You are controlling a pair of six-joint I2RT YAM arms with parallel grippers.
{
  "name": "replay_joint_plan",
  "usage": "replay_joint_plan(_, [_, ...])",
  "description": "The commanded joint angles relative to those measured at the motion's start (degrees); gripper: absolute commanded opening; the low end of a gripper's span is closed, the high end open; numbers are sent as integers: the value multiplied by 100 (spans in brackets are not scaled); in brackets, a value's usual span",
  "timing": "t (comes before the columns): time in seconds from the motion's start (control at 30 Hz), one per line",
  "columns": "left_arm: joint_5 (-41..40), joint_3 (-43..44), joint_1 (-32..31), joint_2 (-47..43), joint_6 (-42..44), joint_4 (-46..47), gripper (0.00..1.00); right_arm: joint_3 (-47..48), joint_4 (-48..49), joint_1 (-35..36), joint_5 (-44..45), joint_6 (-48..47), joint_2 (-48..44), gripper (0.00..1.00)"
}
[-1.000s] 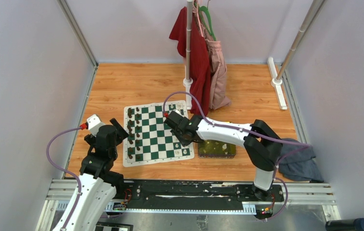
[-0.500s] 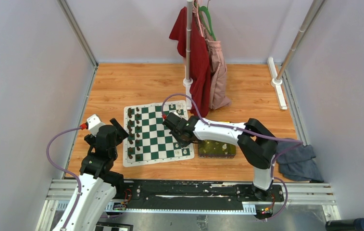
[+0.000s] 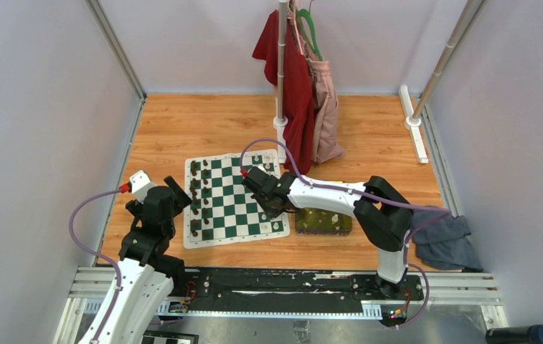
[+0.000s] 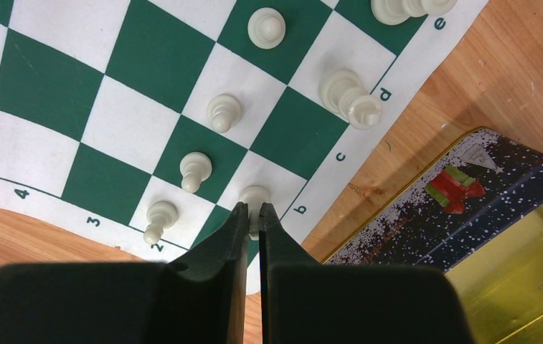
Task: Set up the chess pieces on the board
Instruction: Place the chess piece on the chessboard.
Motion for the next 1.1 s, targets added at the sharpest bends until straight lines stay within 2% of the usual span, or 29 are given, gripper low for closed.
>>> replay_joint_plan(0.0, [-116,-84,-52,30,-23,-49,100,155,-50,61,-41,-100,158,0])
replay_joint_plan(0.07, [-109,-84,-52,29,-23,-49,100,152,-47,59,-42,-115,167,0])
replay_joint_plan(0.33, [-99,-84,-52,39,-19,-38,100,129,-70,63,-64,-135,194,24])
replay_joint_plan(0.43, [-94,-84,-52,39,-21,-47,100,144,-65,59,-63,-155,176,28])
replay_joint_plan(0.83, [-102,-84,-52,27,-14,-50,100,398,-313,66,181,-308,-96,34])
replay_joint_plan(1.07, [-92,-82,-52,20,-19,-49,100,617,-767,74,762,-310,-626,39])
